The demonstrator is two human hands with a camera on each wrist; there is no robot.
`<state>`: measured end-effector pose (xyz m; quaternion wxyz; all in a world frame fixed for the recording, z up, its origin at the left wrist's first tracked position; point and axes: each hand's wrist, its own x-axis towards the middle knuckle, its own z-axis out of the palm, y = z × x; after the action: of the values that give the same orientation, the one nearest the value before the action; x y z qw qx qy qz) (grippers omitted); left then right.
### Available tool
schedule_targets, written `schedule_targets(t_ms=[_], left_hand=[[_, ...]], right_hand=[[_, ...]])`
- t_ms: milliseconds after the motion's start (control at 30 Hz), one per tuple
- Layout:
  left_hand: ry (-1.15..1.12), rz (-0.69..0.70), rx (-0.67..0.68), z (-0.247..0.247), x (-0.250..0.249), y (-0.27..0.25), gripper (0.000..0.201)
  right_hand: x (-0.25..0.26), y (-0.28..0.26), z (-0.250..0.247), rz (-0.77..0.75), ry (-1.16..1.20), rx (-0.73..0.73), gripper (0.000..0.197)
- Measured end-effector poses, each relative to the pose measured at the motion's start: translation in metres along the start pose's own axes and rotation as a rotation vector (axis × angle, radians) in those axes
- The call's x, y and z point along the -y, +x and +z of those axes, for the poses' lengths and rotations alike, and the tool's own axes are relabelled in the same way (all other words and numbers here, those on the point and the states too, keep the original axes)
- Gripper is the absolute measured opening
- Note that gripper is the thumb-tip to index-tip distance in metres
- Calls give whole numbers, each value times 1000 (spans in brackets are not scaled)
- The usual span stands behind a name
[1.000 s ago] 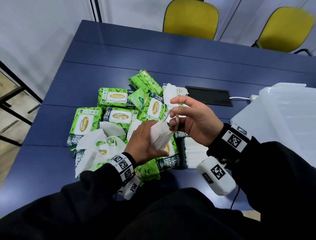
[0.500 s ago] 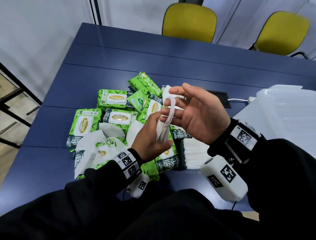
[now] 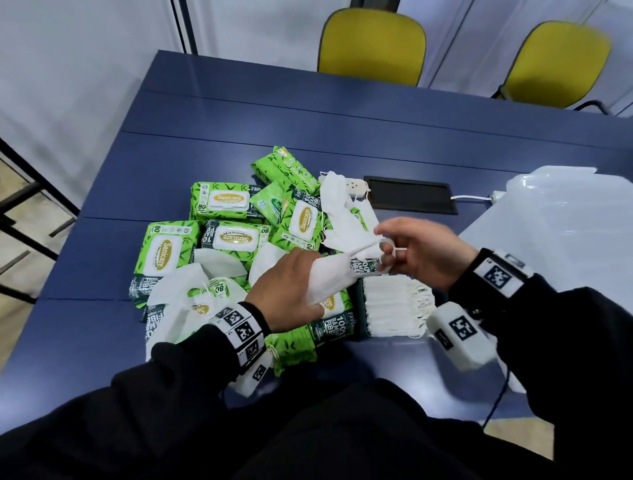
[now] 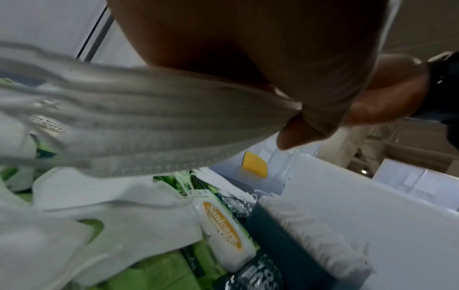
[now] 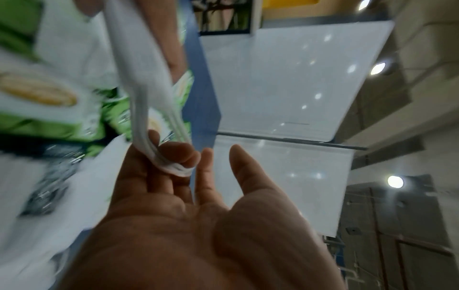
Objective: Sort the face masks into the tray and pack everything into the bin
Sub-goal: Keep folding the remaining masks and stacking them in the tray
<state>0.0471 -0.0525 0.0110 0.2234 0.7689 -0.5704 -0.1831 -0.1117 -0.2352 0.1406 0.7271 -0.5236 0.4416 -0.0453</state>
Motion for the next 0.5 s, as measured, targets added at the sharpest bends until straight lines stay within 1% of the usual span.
schedule_targets(t_ms=[67, 133, 200, 300, 433, 500], left_hand=[[85, 3, 64, 11, 0, 1, 86], [162, -16, 109, 22, -3, 4, 88], [218, -63, 121, 29, -3, 5, 89], [283, -118, 132, 39, -6, 16, 85], [324, -165, 118, 54, -8, 34, 85], [345, -180, 142, 63, -8, 41, 86]], right_hand=[[-24, 18, -13, 84, -25, -70, 6], [-45, 34, -23, 150, -7, -118, 10], [-57, 47, -26, 176, 14, -123, 14], [-59, 62, -34, 159, 68, -132, 10], [-47, 88, -56, 72, -3, -224, 2], [-39, 102, -69, 58, -82, -272, 8]])
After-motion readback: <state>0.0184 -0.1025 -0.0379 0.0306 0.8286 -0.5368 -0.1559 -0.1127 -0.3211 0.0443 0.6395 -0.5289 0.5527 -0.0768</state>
